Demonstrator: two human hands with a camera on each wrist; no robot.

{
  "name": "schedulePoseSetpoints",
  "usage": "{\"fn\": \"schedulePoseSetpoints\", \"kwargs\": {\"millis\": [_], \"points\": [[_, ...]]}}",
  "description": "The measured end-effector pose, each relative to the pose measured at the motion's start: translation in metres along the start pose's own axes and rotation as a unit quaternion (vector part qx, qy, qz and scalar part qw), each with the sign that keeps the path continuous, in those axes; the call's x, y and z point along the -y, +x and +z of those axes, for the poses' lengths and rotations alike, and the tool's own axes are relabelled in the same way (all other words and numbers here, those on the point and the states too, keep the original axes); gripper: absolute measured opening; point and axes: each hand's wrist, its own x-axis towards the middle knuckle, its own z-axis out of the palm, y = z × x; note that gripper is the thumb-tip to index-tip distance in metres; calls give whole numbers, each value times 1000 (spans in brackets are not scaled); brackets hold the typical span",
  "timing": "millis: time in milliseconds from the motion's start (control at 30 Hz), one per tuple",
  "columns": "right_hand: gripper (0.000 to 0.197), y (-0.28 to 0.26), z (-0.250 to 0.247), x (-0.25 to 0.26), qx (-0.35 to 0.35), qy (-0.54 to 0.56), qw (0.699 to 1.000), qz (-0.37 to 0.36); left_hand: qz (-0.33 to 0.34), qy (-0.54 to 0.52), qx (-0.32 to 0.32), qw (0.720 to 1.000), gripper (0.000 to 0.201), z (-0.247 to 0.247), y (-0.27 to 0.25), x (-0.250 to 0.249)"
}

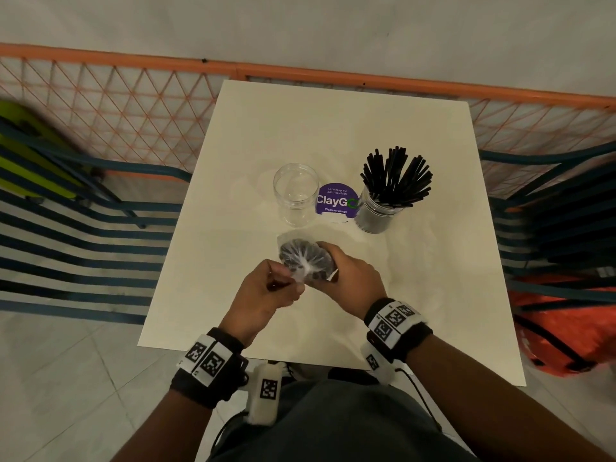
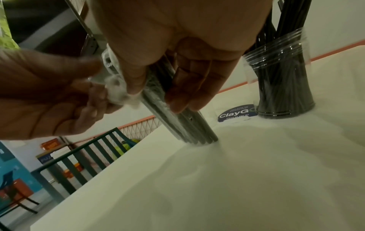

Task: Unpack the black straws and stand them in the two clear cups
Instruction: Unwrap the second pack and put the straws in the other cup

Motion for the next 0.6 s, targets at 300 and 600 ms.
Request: {"fn": "schedulePoseSetpoints", "kwargs": {"millis": [300,600], "points": [[57,9,-19,-9,5,32,999,20,112,251,-8,961,20,-8,-5,-33],[82,11,-21,11,-60,54,997,-22,260,289,19,921,10,1,-18,-101]]}}
